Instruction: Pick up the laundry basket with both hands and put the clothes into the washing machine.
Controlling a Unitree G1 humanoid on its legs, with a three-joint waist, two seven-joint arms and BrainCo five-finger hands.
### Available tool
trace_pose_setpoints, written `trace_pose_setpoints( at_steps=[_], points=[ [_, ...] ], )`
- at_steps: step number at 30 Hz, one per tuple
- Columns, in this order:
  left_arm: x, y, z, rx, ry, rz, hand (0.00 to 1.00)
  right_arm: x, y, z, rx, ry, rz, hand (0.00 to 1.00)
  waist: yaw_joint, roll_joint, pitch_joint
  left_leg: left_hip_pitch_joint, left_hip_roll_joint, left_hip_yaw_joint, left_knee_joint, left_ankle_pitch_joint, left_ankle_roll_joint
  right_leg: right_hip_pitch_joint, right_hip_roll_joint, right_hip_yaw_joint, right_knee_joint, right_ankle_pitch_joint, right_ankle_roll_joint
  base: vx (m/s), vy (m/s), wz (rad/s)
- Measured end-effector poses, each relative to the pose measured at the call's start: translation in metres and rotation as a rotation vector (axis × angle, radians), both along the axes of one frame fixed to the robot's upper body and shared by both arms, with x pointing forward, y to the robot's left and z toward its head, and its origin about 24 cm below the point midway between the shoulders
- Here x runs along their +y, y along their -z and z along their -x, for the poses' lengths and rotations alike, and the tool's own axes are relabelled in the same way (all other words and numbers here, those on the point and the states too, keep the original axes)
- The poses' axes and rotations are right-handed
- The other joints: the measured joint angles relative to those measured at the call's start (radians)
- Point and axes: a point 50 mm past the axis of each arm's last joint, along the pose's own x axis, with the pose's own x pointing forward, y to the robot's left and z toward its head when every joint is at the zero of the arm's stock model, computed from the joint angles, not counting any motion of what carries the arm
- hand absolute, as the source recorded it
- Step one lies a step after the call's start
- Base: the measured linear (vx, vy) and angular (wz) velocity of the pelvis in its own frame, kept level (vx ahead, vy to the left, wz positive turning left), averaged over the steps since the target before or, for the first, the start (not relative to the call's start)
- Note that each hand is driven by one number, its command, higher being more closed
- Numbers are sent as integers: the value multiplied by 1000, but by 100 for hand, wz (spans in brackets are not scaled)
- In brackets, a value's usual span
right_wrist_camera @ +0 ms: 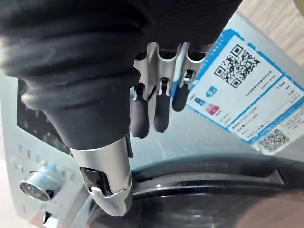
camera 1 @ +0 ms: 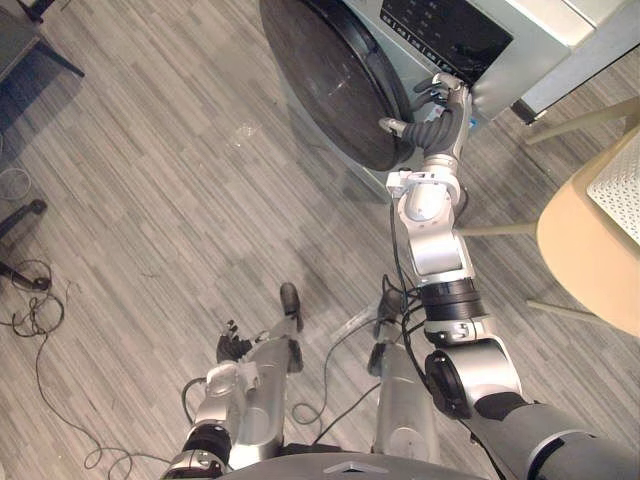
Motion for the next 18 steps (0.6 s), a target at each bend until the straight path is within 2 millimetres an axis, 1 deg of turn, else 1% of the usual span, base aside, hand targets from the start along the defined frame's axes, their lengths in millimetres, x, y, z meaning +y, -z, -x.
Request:
trace_pose_setpoints(
  at_steps=[1,2,4,5,8,10,12,14,16,18],
  points=[
    [0,0,0,-2,-6,6,0,0,-1,-1,1,-9,-3,0,0,0,0,-1,0,0,-1,0,0,0,0,-1,-2,1,0,33,6,2],
    [1,-3,-3,-20,-21,23,0,3,-6,-8,29,-94,-5,0,-2,-1,0,0,-2,0,-14,6,-5,0,1,-2,-12,9,0,0,0,0],
    [1,-7,-6,-41,-23,30,0,4,-13,-18,77,-171,31,0,-3,-1,1,0,-2,-1,-26,17,-3,0,3,-4,-22,17,0,-4,-2,2],
    [1,-12,-11,-77,-19,52,0,1,-27,-33,159,-285,84,0,0,-1,3,-1,-2,-5,-41,33,0,0,8,-9,-34,28,-4,-13,-10,3],
    [-1,-14,-13,-97,5,76,0,1,-43,-45,242,-421,146,0,4,-1,4,2,-1,-11,-60,51,0,2,12,-16,-42,35,-7,-15,-15,5],
    [-4,-15,-13,-107,28,110,0,-5,-53,-56,346,-488,209,0,7,-1,9,4,-1,-30,-70,67,-1,7,14,-26,-43,37,-9,-23,-23,13],
    [-7,-15,-13,-115,50,124,0,-13,-59,-59,405,-503,263,0,10,0,12,5,0,-34,-77,73,-2,10,15,-33,-42,38,-10,-33,-19,11],
    [-10,-15,-12,-120,69,137,0,-16,-61,-60,451,-529,324,0,10,0,13,12,-1,-34,-95,85,-1,10,16,-34,-43,41,-11,-35,-14,3],
    [-12,-16,-13,-129,106,141,0,-16,-52,-61,523,-556,391,0,11,0,13,29,0,-35,-111,92,-4,22,18,-34,-46,41,-11,-16,-6,-1],
    [-12,-19,-14,-146,135,136,0,-14,-46,-61,559,-594,399,0,9,0,13,39,0,-35,-124,95,-9,28,21,-34,-51,41,-11,0,0,0]
  ],
)
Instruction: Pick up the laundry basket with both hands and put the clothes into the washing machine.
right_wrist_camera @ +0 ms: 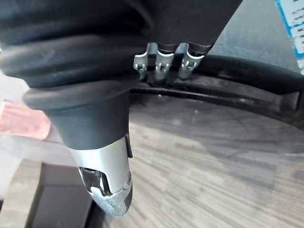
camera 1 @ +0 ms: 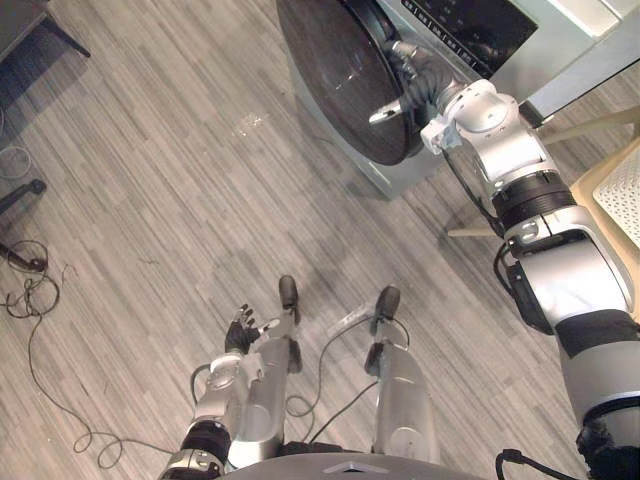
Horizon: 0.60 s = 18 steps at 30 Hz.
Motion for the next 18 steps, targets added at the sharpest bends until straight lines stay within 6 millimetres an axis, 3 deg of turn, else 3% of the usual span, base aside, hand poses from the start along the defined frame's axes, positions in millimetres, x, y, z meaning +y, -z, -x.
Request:
trace_pose_setpoints(
  at_steps=[4,7,9,11,13,16,18],
  points=[
    [-1,-2,-1,-20,40,-7,0,-5,26,5,100,-66,-51,0,1,2,1,17,2,-12,-22,12,-4,19,6,-8,-15,3,-1,7,-14,4],
    [2,-3,3,-37,57,-2,0,-2,69,14,252,-151,-117,0,0,2,1,38,1,-20,-30,13,-5,47,10,-15,-29,2,-1,44,-16,5],
    [5,-4,3,-47,57,-2,0,2,109,25,411,-208,-180,0,9,4,2,47,1,-22,-30,13,-3,57,11,-16,-33,2,-2,51,-17,4],
    [7,-5,2,-55,54,-2,0,7,162,46,612,-248,-305,0,19,15,8,62,0,-29,-30,13,-3,79,11,-20,-36,-1,-1,74,-17,10],
    [11,-6,2,-62,50,-13,0,24,213,70,796,-276,-463,0,26,20,10,66,-3,-30,-30,10,-2,83,10,-19,-36,-3,-2,62,-15,2],
    [21,-14,-2,-99,9,-19,0,45,241,89,897,-306,-626,0,20,29,14,68,-4,-28,-29,9,-1,84,8,-16,-35,-3,-2,14,-6,0],
    [26,-23,-7,-143,-20,-19,0,44,243,90,873,-295,-698,0,17,32,16,69,-5,-27,-27,3,-7,85,7,-14,-35,-3,-2,0,0,0]
  ],
)
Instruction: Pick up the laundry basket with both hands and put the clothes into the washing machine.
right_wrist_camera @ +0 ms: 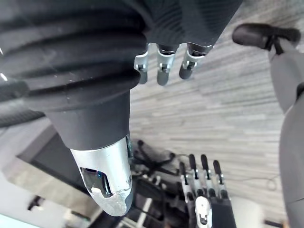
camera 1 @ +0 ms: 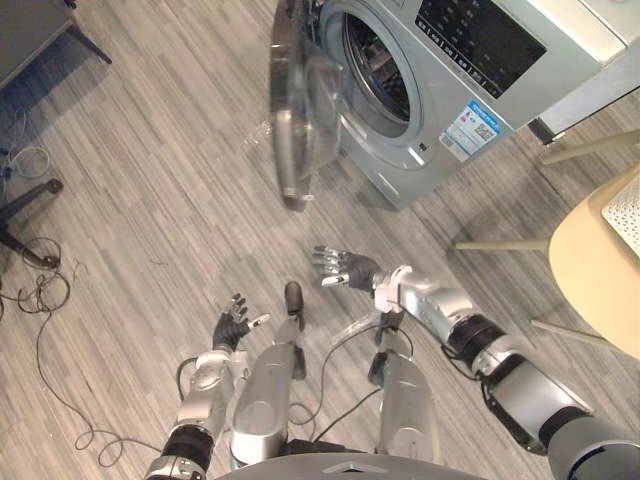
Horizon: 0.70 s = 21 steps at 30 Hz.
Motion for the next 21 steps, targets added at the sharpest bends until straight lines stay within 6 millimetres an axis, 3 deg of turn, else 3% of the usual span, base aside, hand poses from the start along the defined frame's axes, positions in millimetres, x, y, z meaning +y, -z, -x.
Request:
trace_pose_setpoints(
  at_steps=[5,7,10,18,21],
  points=[
    [21,-44,-13,-214,-126,14,0,-24,11,4,-3,147,-67,0,-14,0,0,-1,-2,0,14,-2,0,4,-4,1,2,-5,2,0,0,0],
    [39,-74,-18,-358,-255,27,0,-38,27,11,39,231,-45,0,-17,0,0,-2,-2,-3,16,-2,0,4,-4,1,3,-5,2,5,-33,0],
    [46,-100,-20,-486,-309,27,0,-52,49,20,102,339,-4,0,-22,1,0,-3,-3,-10,16,-1,-1,4,-4,1,3,-5,2,13,-22,1],
    [24,-107,-24,-531,-186,82,0,-60,85,40,160,510,182,0,-39,1,0,-7,-10,-10,21,-8,-1,2,-10,5,1,-4,4,44,-25,1],
    [14,-108,-25,-533,-147,90,0,-62,91,46,169,587,208,0,-39,-2,1,-24,-6,13,109,-64,0,-1,-14,35,23,-8,10,56,-35,-23]
  ],
)
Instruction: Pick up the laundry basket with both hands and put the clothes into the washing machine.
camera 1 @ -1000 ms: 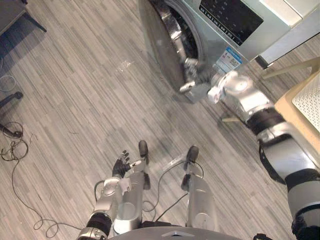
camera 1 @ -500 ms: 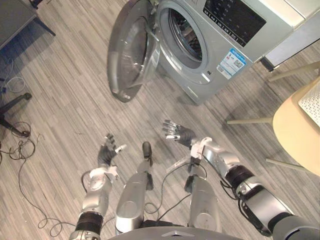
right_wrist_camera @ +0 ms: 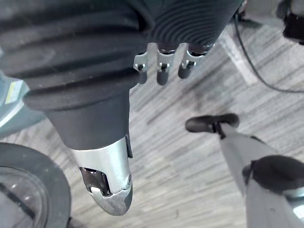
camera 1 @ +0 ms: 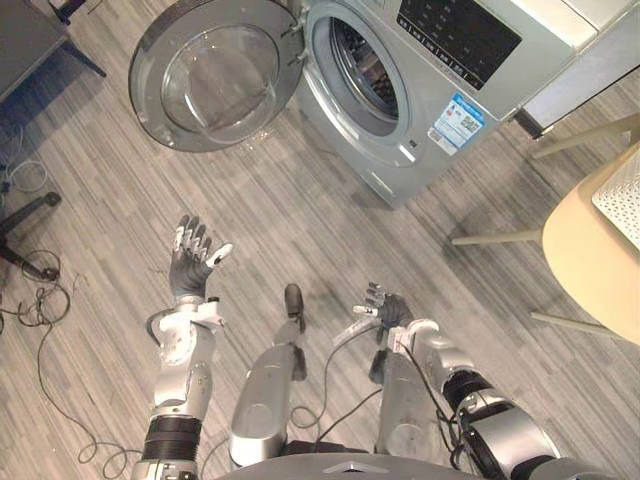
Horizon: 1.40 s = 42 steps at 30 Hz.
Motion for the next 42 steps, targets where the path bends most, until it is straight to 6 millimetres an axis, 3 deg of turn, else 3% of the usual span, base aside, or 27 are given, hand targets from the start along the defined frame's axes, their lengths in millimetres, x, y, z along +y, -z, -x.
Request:
trace_pose_setpoints(
  at_steps=[2,5,9,11,12,15,16,17,18,19,21,22,23,25,26,27,28,29,30,31,34,35,36,37,39,41,42],
  points=[
    [-10,4,2,19,36,3,0,1,6,7,-3,142,-104,0,-5,-4,3,-21,26,40,156,-98,5,-3,7,50,49,-19,5,56,-41,-64],
    [-25,12,6,64,79,5,0,2,3,15,-66,364,-352,0,-42,-5,3,-32,79,96,324,-208,13,4,37,119,73,-31,10,20,33,-86],
    [-55,23,7,137,200,-36,0,-11,-23,22,-277,624,-617,0,-57,-11,3,-20,177,236,480,-346,17,10,87,217,-1,1,21,-47,100,-114],
    [-61,27,9,165,228,-66,0,-13,-28,26,-327,700,-658,0,-68,-16,1,28,200,287,447,-341,38,28,71,152,10,-25,-22,4,66,-74],
    [-63,35,11,198,242,-106,0,-12,-24,31,-316,737,-677,0,-70,-30,-8,71,208,321,426,-332,26,21,45,93,141,-59,-60,81,35,-50],
    [-55,56,23,293,245,-195,0,2,-17,37,-277,755,-723,0,-74,-79,-66,127,223,381,418,-335,5,22,-6,-23,268,-201,-74,132,-68,-56],
    [-57,61,27,316,255,-207,0,2,-17,38,-281,752,-723,0,-86,-73,-81,130,237,376,444,-341,-10,34,10,-52,256,-201,-62,163,-171,-55],
    [-59,65,31,338,259,-195,0,-1,-18,38,-287,751,-715,0,-89,-59,-108,141,269,376,438,-337,-22,63,67,-48,186,-163,-62,138,-133,-48],
    [-59,67,33,346,261,-193,0,-1,-17,38,-287,751,-714,0,-89,-58,-112,148,274,378,433,-336,-25,72,73,-47,169,-154,-65,150,-142,-72],
    [-61,74,36,375,272,-188,0,-3,-18,40,-293,759,-709,0,-88,-66,-127,191,290,413,392,-320,-36,88,41,-150,167,-210,-106,88,-52,-60],
    [-63,83,41,416,275,-175,0,-4,-18,46,-297,760,-701,0,-80,-92,-146,255,298,480,359,-305,-60,108,-34,-310,232,-235,-93,92,-118,-90],
    [-62,91,44,457,276,-178,0,-3,-16,50,-289,750,-689,0,-83,-101,-164,273,318,495,367,-304,-63,109,-25,-324,249,-231,-68,93,-194,-78],
    [-62,95,47,480,279,-177,0,-4,-16,54,-286,754,-687,0,-88,-99,-174,276,332,496,370,-297,-74,111,-4,-312,247,-227,-69,125,-245,-66],
    [-63,105,56,535,280,-165,0,-3,-16,67,-281,728,-660,0,-93,-93,-183,333,408,492,401,-290,-83,147,91,-276,238,-244,-101,144,-270,-80],
    [-63,109,60,554,281,-161,0,-2,-17,70,-282,723,-657,0,-94,-91,-188,348,429,491,412,-285,-77,157,113,-269,236,-251,-110,133,-356,-91],
    [-62,116,67,596,285,-158,0,-3,-19,77,-293,718,-652,0,-97,-95,-194,364,471,490,463,-262,-37,181,154,-245,223,-262,-128,93,-309,-87],
    [-61,119,70,614,290,-158,0,-4,-21,84,-299,721,-648,0,-95,-109,-202,353,511,484,549,-214,52,204,186,-205,202,-268,-142,103,-396,-85],
    [-62,120,71,618,294,-156,0,-5,-24,85,-315,715,-639,0,-91,-111,-204,332,531,462,602,-182,111,217,203,-186,185,-266,-149,81,-288,-92],
    [-62,121,74,621,302,-150,0,-8,-32,86,-347,693,-612,0,-81,-108,-206,286,514,339,692,-243,72,243,217,-155,156,-262,-156,83,-274,-98],
    [-66,121,78,621,314,-141,0,-12,-39,85,-378,668,-586,0,-77,-106,-207,235,444,230,749,-304,29,264,230,-117,131,-261,-162,76,-158,-98],
    [-69,127,89,650,337,-130,0,-11,-51,79,-423,586,-509,0,-56,-85,-224,170,293,139,730,-405,13,314,265,-52,61,-253,-177,105,-54,-79],
    [-67,128,91,655,341,-147,0,-4,-57,75,-435,554,-493,0,-44,-81,-234,136,218,132,679,-428,17,329,276,-30,37,-248,-177,148,1,-56],
    [-66,129,94,662,336,-151,0,4,-63,69,-452,513,-481,0,-33,-76,-241,96,148,129,617,-434,24,341,282,-12,16,-247,-174,152,15,-44],
    [-64,129,94,663,331,-157,0,9,-66,65,-461,491,-475,0,-27,-76,-241,79,114,128,583,-433,25,350,282,-3,6,-246,-173,148,35,-36],
    [-61,123,92,635,309,-164,0,21,-80,49,-513,414,-426,0,7,-71,-249,32,34,132,418,-379,18,374,286,28,-37,-238,-150,153,43,-43],
    [-61,119,90,614,306,-165,0,28,-86,44,-539,367,-385,0,27,-61,-258,37,29,132,366,-309,43,404,294,49,-57,-245,-135,222,59,-30],
    [-60,118,90,613,305,-171,0,33,-85,44,-533,339,-371,0,30,-78,-274,53,18,133,360,-284,92,406,286,53,-14,-287,-113,356,90,-17]
  ],
)
